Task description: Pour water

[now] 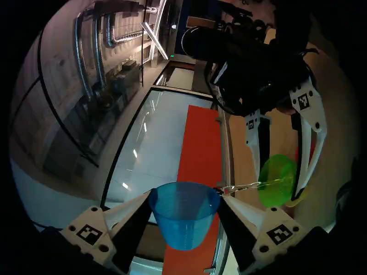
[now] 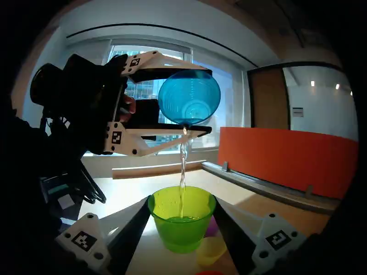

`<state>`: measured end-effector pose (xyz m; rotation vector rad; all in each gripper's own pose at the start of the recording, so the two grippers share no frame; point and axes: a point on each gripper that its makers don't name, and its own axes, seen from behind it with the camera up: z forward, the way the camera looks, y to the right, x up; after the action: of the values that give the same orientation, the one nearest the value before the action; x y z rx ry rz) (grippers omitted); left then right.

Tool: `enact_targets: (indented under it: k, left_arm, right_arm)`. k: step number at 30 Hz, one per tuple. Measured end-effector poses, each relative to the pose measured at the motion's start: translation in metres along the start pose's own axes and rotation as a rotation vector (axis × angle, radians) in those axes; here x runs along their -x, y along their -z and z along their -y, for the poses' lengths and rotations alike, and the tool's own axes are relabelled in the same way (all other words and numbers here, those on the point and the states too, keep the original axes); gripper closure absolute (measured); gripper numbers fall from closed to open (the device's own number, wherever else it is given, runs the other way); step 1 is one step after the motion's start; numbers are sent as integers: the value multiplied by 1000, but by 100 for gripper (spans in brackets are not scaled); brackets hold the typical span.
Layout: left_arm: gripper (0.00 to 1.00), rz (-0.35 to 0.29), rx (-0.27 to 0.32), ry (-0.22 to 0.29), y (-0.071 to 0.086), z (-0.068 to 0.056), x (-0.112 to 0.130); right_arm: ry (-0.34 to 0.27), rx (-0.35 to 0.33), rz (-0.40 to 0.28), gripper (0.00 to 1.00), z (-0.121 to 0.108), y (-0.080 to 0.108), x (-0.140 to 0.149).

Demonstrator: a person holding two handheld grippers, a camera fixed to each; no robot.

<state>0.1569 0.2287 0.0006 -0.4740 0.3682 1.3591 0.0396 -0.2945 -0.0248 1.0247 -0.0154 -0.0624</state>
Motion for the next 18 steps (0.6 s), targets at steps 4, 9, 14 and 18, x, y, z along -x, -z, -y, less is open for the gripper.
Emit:
enact_targets:
  k: [4, 9, 14, 18]
  left_arm:
    - [11, -2, 4, -13, -1, -2, -1]
    - [11, -2, 6, -35, -1, -2, -2]
    - [11, 0, 4, -66, -2, -2, -2]
    - [11, 0, 3, -85, -1, -2, -4]
  right_arm:
    - [0, 1, 0, 8, -1, 0, 0]
    - [-1, 2, -1, 8, -1, 0, 1]
    - [-1, 3, -1, 8, -1, 1, 0]
    - [-1, 4, -2, 8, -1, 1, -1]
